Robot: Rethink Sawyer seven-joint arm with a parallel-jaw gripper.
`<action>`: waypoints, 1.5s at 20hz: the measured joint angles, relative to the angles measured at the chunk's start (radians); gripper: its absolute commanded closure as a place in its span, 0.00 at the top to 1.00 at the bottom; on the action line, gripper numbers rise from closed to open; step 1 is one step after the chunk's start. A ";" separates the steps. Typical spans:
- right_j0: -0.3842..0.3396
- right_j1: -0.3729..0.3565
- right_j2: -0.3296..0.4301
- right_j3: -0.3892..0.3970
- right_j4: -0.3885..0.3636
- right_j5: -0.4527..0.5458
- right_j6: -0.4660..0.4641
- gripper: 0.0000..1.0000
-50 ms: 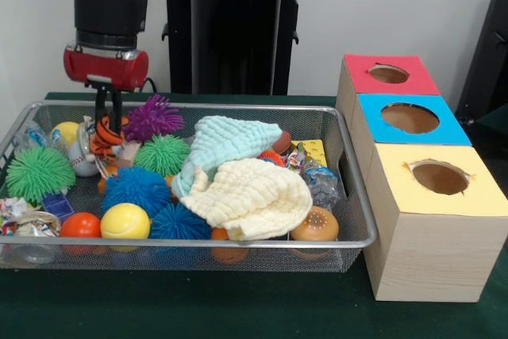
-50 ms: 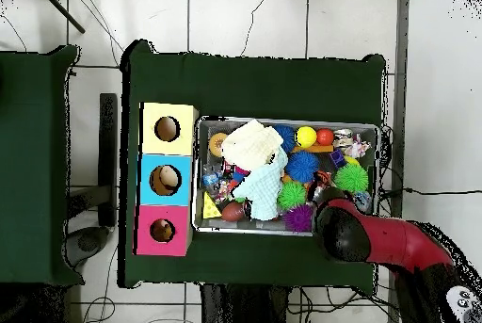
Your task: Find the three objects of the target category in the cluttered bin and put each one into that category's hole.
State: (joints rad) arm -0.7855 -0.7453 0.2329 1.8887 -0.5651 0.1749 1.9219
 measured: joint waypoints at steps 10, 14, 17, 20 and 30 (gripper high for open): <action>0.014 -0.141 0.000 0.106 0.089 0.064 0.000 0.00; 0.029 -0.179 0.000 0.134 0.116 0.076 0.000 0.00; 0.035 -0.193 0.000 0.145 0.128 0.082 0.000 0.00; 0.045 -0.211 0.000 0.160 0.142 0.094 0.000 0.00; 0.084 -0.267 0.000 0.199 0.196 0.144 0.000 0.00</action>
State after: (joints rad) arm -0.7018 -1.0128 0.2326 2.0879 -0.3692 0.3189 1.9219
